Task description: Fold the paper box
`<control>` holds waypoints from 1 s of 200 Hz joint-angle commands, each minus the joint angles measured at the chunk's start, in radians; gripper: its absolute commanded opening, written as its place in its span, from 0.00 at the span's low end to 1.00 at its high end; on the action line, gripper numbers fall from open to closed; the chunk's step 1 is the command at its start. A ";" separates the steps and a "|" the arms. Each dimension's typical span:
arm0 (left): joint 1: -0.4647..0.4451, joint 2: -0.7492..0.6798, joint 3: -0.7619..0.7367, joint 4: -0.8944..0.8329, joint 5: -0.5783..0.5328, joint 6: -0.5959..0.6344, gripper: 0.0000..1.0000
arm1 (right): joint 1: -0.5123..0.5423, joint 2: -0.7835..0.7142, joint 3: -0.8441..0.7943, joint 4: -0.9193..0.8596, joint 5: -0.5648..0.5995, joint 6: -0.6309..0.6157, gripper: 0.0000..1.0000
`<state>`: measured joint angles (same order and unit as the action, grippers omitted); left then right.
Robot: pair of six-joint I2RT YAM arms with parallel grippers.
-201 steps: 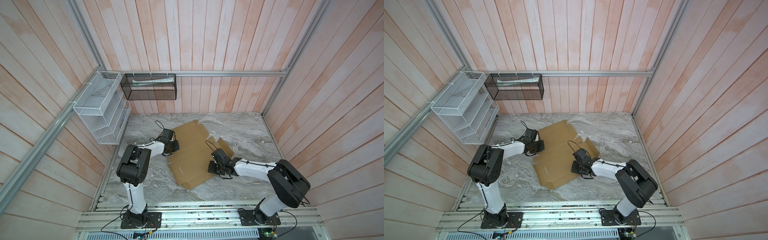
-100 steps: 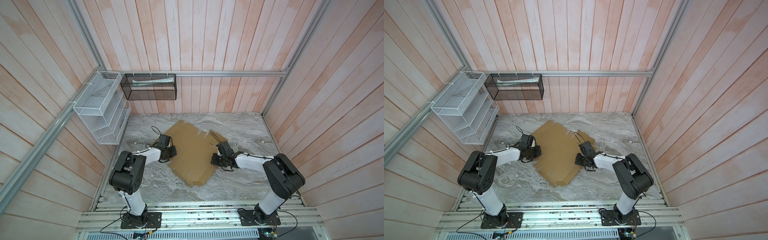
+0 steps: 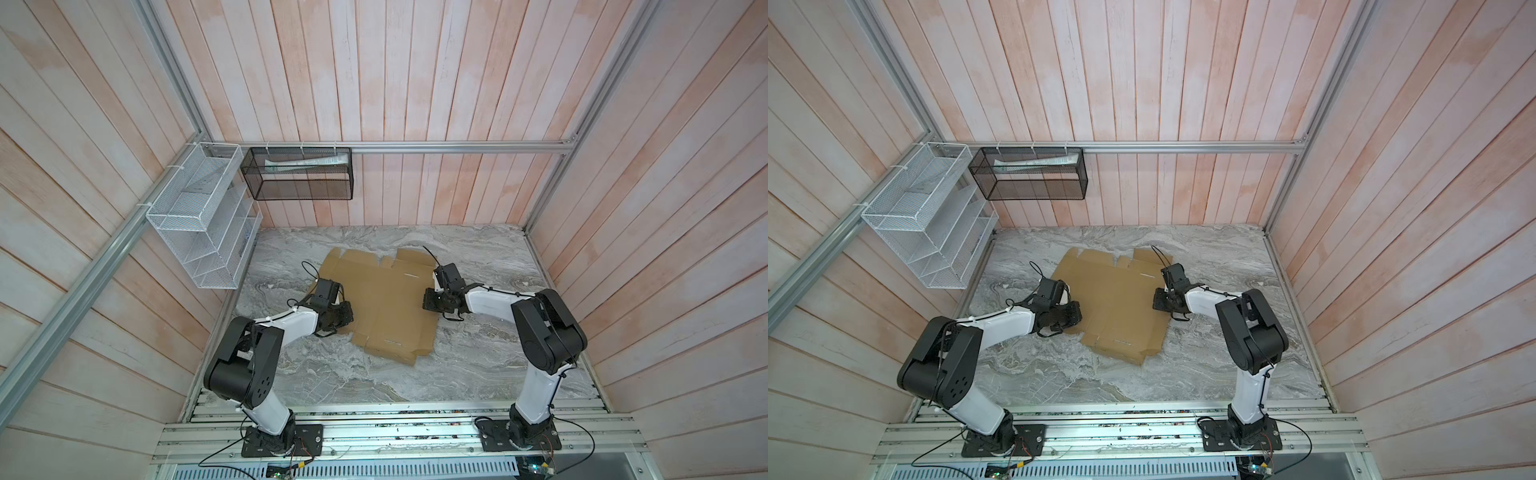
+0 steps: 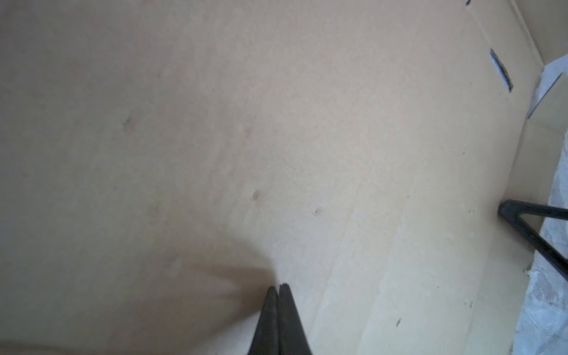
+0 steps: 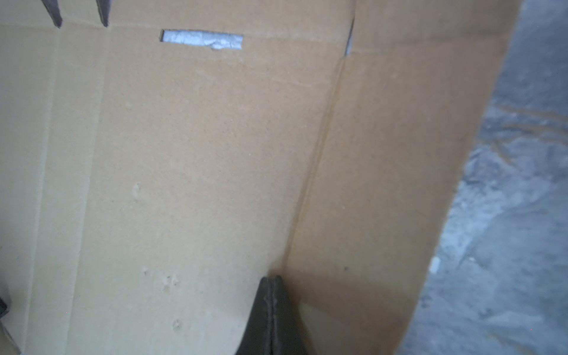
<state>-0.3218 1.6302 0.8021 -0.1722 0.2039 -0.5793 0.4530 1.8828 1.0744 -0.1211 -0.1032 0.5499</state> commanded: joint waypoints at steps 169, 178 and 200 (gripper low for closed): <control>0.098 0.151 0.272 -0.084 -0.049 0.118 0.00 | 0.264 -0.384 -0.226 -0.211 0.134 0.268 0.00; 0.098 0.157 0.268 -0.082 -0.049 0.118 0.00 | 0.280 -0.381 -0.240 -0.204 0.127 0.284 0.00; 0.099 0.167 0.255 -0.078 -0.049 0.117 0.00 | 0.302 -0.374 -0.272 -0.183 0.107 0.314 0.00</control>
<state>-0.2276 1.7748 1.0515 -0.2478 0.1734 -0.4808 0.7353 1.5070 0.8337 -0.3138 0.0093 0.7864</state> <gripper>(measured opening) 0.055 0.042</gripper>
